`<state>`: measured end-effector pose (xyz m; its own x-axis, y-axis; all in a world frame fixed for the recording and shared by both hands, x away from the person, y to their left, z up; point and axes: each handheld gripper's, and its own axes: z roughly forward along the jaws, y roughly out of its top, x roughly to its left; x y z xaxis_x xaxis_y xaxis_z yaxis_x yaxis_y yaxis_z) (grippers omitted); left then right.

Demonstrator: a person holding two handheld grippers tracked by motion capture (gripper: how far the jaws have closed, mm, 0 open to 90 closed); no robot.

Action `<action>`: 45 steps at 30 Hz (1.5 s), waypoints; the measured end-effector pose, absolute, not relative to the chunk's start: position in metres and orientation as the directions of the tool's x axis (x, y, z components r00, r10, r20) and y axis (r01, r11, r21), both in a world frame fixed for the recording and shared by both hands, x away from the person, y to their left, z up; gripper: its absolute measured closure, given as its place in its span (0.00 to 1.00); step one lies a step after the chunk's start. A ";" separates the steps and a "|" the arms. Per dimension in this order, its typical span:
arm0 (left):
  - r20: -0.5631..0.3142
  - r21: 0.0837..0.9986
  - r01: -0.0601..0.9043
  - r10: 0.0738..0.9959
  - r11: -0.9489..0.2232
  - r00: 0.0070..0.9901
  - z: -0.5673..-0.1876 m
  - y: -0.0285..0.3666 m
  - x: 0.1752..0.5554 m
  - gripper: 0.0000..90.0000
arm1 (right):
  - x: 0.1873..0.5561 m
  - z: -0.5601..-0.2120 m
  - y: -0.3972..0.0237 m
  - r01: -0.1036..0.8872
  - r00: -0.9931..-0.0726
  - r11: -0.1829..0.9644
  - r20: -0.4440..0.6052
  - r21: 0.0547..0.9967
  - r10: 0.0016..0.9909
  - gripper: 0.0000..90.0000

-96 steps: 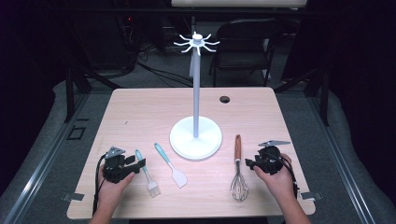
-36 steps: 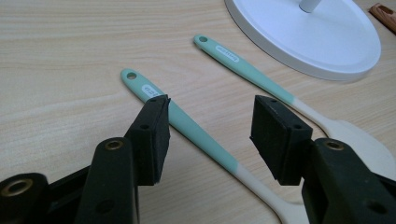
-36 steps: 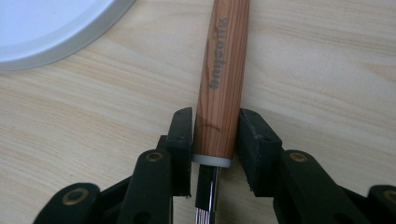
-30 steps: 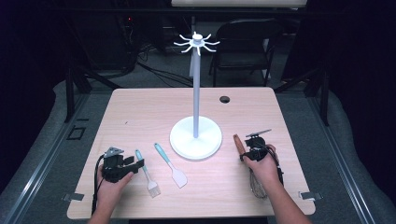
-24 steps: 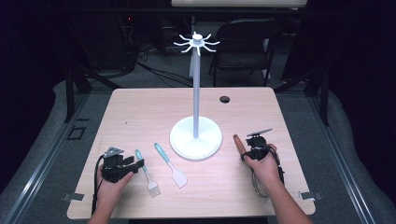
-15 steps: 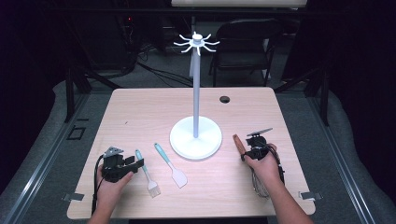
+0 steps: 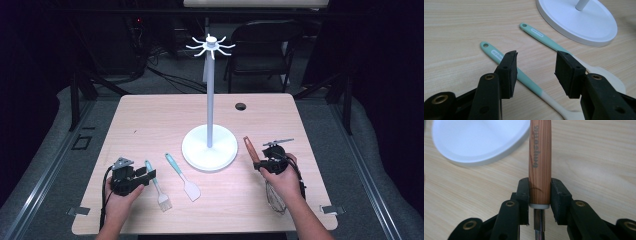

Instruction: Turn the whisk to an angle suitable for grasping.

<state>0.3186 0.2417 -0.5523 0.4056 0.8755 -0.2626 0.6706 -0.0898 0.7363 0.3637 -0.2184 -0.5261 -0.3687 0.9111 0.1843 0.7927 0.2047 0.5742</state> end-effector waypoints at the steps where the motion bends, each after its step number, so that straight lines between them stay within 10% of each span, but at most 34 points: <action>1: -0.254 0.739 0.666 0.877 -0.096 0.408 -0.552 0.241 0.318 0.58 | 0.361 -0.524 -0.217 0.781 -0.378 0.205 0.185 0.590 0.907 0.79; 45: -0.273 0.826 0.530 0.683 -0.195 0.678 -0.479 0.075 0.334 0.54 | 0.306 -0.503 -0.151 0.428 -0.654 0.361 0.009 0.829 0.756 0.79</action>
